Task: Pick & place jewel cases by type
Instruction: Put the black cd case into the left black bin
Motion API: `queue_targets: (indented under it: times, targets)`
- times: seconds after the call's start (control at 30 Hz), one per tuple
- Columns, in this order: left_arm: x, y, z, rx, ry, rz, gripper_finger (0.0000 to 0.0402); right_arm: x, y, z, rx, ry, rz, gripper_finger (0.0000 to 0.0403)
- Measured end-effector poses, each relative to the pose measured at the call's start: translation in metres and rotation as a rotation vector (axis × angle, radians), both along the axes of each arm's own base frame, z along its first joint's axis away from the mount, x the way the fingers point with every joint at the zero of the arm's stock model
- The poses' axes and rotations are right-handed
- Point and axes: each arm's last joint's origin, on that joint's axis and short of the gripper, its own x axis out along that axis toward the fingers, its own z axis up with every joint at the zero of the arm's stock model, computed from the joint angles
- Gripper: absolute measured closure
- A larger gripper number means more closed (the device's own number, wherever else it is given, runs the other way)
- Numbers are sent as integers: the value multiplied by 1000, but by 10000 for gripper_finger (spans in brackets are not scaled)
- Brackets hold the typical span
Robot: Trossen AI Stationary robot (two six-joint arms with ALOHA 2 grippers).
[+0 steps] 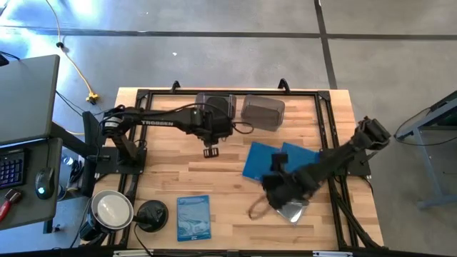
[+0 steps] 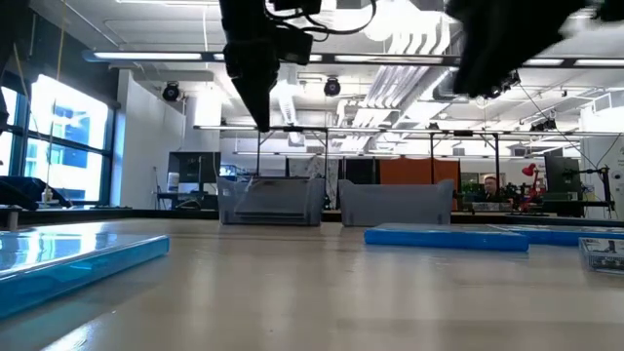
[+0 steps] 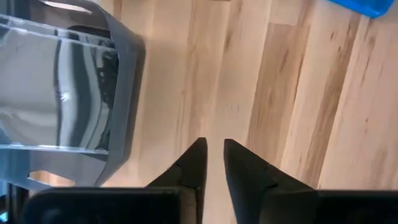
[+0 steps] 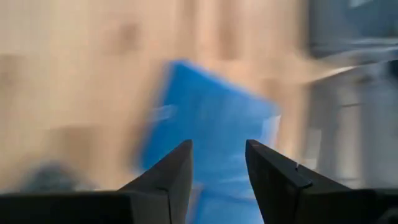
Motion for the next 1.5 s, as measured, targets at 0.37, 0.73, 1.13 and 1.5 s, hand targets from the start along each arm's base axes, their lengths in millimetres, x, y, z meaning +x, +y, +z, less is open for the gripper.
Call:
queue_targets:
  times: [0.37, 0.73, 1.13, 1.5]
  targets:
    - [-22, 2, 8, 119, 123, 64, 398, -47, 60, -12, 342, 1, -228, 261]
    - [-61, 0, 49, 144, -54, 129, 400, -74, 72, -94, 545, -176, -221, 261]
    - [-101, -3, 85, 130, -197, 185, 401, -84, 35, -146, 470, -380, -77, 261]
    - [-115, -4, 97, 125, -258, 202, 401, -34, -3, -155, 450, -448, 94, 261]
